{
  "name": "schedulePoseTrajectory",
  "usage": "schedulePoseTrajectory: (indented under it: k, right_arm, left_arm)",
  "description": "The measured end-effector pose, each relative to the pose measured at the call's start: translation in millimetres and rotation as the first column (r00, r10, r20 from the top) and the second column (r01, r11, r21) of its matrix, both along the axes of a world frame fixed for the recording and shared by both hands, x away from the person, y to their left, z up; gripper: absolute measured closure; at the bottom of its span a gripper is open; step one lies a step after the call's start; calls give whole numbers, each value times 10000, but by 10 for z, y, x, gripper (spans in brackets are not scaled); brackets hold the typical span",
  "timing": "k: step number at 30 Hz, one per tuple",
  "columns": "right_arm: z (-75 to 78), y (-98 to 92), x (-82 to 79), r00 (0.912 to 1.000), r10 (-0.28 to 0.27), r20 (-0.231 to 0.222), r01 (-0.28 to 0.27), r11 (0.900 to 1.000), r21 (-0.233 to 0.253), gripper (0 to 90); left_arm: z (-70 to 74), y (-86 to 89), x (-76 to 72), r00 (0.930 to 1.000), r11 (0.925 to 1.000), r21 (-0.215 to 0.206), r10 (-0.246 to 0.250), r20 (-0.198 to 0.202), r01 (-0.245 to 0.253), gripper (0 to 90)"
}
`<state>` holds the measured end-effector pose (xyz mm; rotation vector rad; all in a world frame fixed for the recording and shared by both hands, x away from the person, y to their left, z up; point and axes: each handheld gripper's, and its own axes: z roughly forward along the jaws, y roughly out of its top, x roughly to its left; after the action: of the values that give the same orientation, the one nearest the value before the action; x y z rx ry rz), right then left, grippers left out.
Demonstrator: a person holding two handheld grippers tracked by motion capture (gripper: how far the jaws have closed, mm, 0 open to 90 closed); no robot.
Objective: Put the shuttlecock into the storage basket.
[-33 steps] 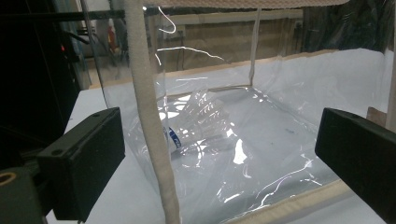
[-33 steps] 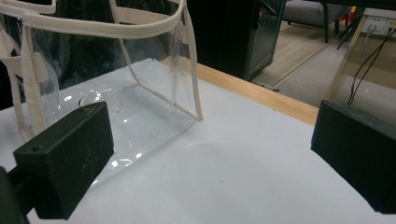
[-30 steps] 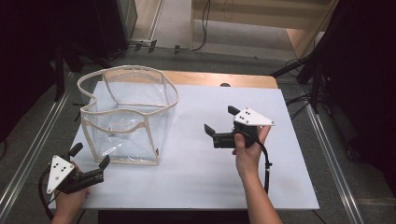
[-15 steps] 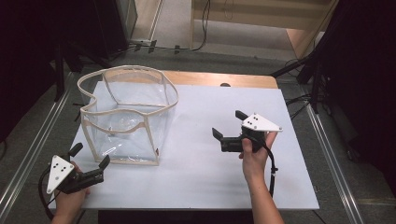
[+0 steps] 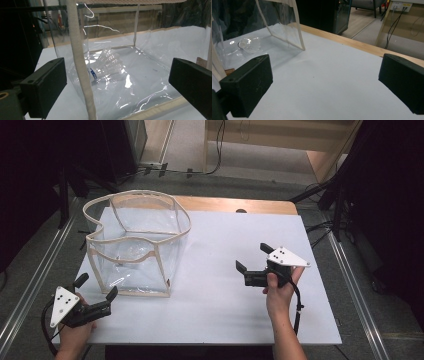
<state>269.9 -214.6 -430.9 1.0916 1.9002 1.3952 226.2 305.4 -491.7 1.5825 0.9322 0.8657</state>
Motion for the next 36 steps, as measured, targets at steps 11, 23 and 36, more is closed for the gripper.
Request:
schedulePoseTrajectory:
  k: [11, 23, 36]
  right_arm:
    - [-86, -146, -60, 9996, -278, -45, 277, 9996, -18, 0]
    - [-184, -287, -110, 9980, -607, -175, 607, 9982, 3, 0]
    - [-260, -434, -163, 9955, -900, -305, 901, 9959, 18, 0]
  left_arm:
    - [0, -2, -1, 10000, 10000, 25, 5, 6, -5, 23]
    - [-1, -3, -2, 10000, 10000, 39, 8, 3, -8, 23]
    - [-2, -8, -1, 10000, 10000, 37, 26, 14, -26, 23]
